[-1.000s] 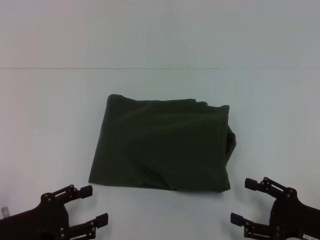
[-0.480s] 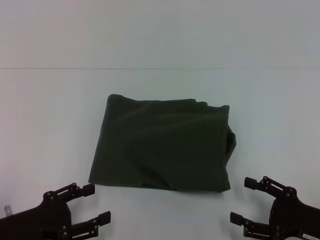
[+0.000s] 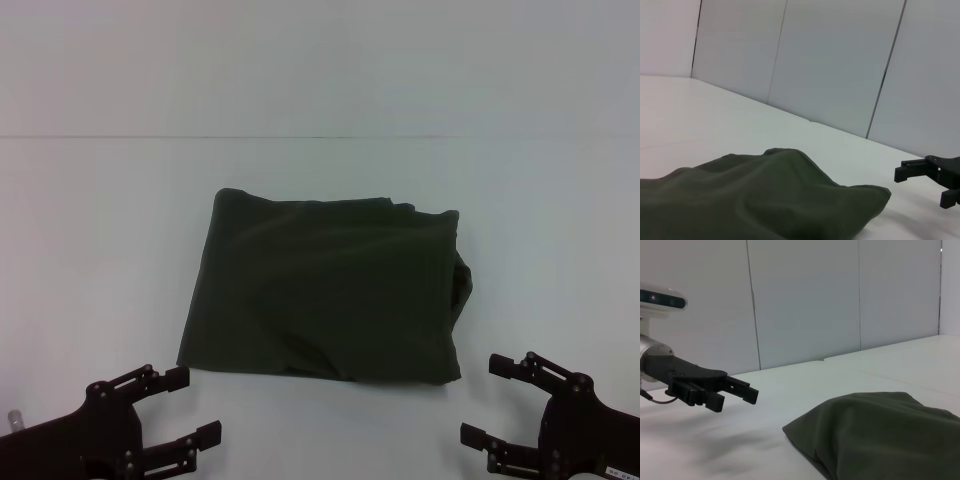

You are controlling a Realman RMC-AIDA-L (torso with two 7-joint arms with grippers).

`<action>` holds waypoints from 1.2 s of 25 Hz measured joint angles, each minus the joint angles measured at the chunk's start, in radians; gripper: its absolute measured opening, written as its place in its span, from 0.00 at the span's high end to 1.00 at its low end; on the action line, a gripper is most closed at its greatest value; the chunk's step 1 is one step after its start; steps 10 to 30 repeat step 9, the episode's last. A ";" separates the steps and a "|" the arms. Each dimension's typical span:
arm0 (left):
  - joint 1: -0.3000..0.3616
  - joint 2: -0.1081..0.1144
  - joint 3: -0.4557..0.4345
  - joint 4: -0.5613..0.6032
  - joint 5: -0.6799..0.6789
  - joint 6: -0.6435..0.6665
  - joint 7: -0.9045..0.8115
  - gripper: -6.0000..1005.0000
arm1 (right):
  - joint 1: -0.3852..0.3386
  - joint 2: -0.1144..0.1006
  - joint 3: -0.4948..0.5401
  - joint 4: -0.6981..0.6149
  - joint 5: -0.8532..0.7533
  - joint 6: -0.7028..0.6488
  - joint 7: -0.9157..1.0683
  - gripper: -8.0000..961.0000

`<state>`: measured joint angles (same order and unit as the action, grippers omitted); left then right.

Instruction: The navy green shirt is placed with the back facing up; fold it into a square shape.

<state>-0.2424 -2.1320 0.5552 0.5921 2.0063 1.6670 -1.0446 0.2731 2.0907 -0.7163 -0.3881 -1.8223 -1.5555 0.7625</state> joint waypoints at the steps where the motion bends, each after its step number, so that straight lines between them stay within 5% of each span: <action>1: 0.000 0.000 0.000 0.000 0.000 0.000 0.000 0.19 | 0.000 0.000 0.000 0.000 0.000 0.000 0.000 0.04; 30: 0.000 0.000 0.000 0.000 0.000 0.004 0.000 0.19 | 0.000 0.000 0.000 -0.001 0.000 -0.003 0.003 0.04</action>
